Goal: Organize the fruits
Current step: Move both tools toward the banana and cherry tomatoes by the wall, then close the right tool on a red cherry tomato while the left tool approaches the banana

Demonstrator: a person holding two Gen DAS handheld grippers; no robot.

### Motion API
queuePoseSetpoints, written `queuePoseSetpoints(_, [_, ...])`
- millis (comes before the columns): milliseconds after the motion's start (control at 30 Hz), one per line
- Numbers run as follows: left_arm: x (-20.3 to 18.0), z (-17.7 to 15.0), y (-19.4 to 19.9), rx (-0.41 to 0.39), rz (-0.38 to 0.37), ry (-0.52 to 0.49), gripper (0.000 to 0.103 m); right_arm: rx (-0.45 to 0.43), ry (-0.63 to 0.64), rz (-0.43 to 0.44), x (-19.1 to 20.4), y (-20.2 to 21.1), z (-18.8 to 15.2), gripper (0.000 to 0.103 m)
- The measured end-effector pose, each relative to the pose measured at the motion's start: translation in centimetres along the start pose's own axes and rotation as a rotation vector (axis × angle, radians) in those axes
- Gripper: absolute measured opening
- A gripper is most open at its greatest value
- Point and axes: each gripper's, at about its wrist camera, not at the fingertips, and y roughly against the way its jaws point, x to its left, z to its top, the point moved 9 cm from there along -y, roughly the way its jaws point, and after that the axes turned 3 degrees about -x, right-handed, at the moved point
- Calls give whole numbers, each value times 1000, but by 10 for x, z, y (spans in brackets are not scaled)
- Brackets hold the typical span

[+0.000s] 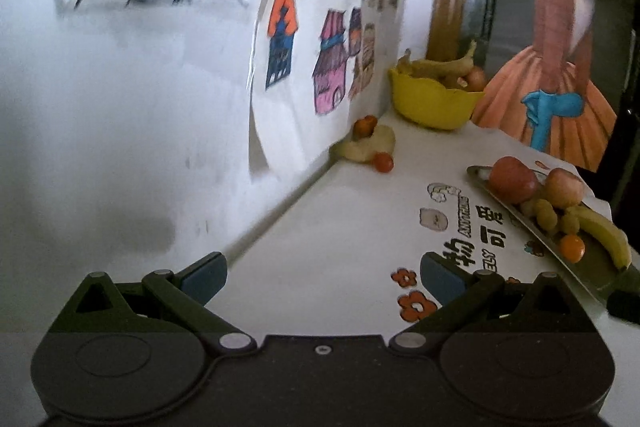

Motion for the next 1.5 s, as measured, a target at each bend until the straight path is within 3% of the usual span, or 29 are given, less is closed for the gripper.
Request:
queuePoseSetpoints(333, [-15,26,-20,-54,-48,-120,102,5,209,97,32,-36,46,103])
queuePoseSetpoints(467, [-19,32,-27,-65,-40,-145,102,-16,295,167,45,-62,66,103])
queuePoseSetpoints(600, [-24,37,-39,-69,-9,-191,102,-9,385,174,57,-104,82,103])
queuePoseSetpoints(1033, [-67,61,-108,-89,27,-450,102,101,447,331,81,-218,101,103])
queuePoseSetpoints(1133, [-69,66,-119,-87,42,-484,102,131,491,402,84,-234,108,102])
queuePoseSetpoints(1300, [-74,71,-143,-63,49,-517,102,193,522,494,101,-262,113,95])
queuePoseSetpoints(1500, [-79,70,-158,-49,47,-560,102,260,545,558,126,-285,108,77])
